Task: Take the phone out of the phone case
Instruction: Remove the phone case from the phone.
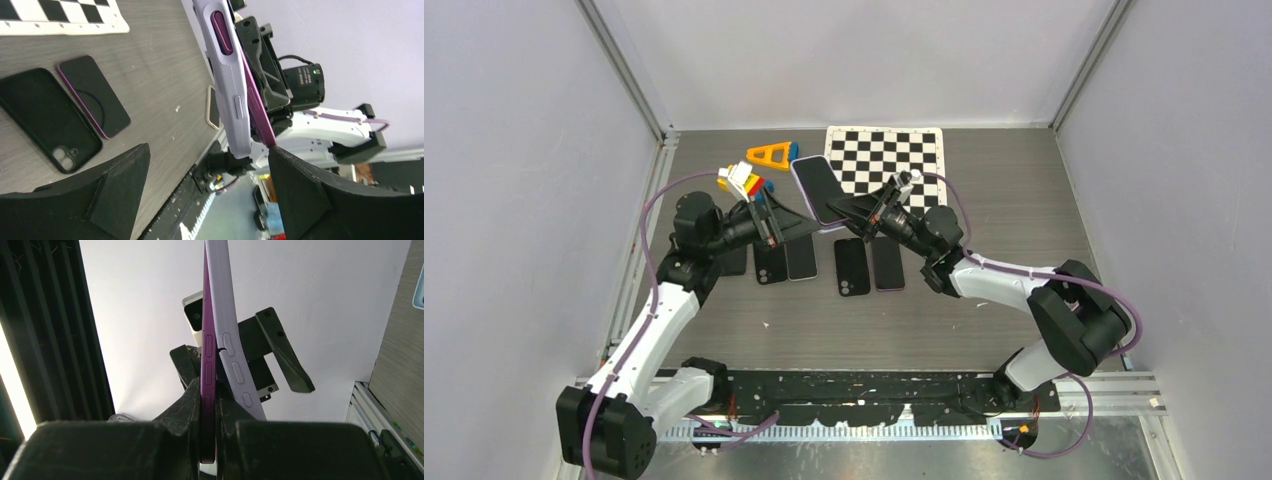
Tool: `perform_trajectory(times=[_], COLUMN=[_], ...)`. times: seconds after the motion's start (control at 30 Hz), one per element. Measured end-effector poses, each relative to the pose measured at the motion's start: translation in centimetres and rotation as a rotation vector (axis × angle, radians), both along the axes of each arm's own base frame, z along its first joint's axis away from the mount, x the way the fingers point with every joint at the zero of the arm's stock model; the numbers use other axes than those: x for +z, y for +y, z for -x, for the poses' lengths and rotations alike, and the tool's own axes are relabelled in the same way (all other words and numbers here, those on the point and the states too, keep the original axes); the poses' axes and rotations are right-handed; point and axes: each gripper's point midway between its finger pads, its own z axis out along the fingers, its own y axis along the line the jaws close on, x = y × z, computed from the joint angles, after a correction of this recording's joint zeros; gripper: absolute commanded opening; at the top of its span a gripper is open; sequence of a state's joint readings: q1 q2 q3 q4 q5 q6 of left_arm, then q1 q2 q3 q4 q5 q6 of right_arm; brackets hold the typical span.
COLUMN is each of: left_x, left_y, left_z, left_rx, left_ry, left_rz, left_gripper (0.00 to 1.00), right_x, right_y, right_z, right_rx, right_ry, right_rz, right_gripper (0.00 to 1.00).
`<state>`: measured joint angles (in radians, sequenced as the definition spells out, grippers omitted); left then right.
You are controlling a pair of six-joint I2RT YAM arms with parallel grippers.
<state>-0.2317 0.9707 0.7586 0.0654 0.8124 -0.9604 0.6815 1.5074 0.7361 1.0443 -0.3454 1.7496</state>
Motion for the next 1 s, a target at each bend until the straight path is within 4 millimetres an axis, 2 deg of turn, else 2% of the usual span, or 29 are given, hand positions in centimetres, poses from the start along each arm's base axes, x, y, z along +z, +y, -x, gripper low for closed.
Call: perform_trajectory(times=[0.23, 0.37, 0.53, 0.67, 0.73, 0.77, 0.8, 0.83, 0.87, 1.0], left_x=[-0.4, -0.5, -0.6, -0.8, -1.0, -1.1, -1.1, -1.1, -1.2, -2.6], left_y=[-0.1, 0.1, 0.1, 0.1, 0.1, 0.1, 0.0, 0.0, 0.0, 0.1], left_z=[-0.1, -0.4, -0.5, -0.8, -0.9, -1.0, -1.0, -1.1, -1.1, -0.9], left_rx=[0.003, 0.022, 0.031, 0.041, 0.042, 0.043, 0.043, 0.046, 0.046, 0.061], left_ry=[0.018, 0.010, 0.009, 0.023, 0.032, 0.040, 0.045, 0.052, 0.051, 0.105], left_rz=[-0.009, -0.024, -0.027, -0.026, -0.026, -0.024, -0.023, -0.021, -0.021, -0.043], left_gripper=[0.61, 0.51, 0.57, 0.53, 0.41, 0.29, 0.22, 0.10, 0.01, 0.00], right_x=[0.4, -0.1, -0.4, -0.5, -0.6, -0.8, -1.1, -1.2, -1.5, -2.8], right_y=[0.5, 0.8, 0.8, 1.0, 1.3, 1.4, 1.7, 1.8, 1.9, 1.9], right_z=[0.5, 0.3, 0.1, 0.3, 0.6, 0.7, 0.9, 1.0, 1.1, 1.6], right_rx=[0.027, 0.039, 0.042, 0.048, 0.053, 0.058, 0.064, 0.067, 0.070, 0.066], right_ry=[0.017, 0.045, 0.069, 0.068, 0.070, 0.073, 0.076, 0.078, 0.079, 0.079], right_rz=[-0.043, -0.066, -0.074, -0.072, -0.066, -0.059, -0.049, -0.044, -0.033, 0.012], right_gripper=[0.01, 0.01, 0.01, 0.01, 0.01, 0.01, 0.01, 0.01, 0.01, 0.01])
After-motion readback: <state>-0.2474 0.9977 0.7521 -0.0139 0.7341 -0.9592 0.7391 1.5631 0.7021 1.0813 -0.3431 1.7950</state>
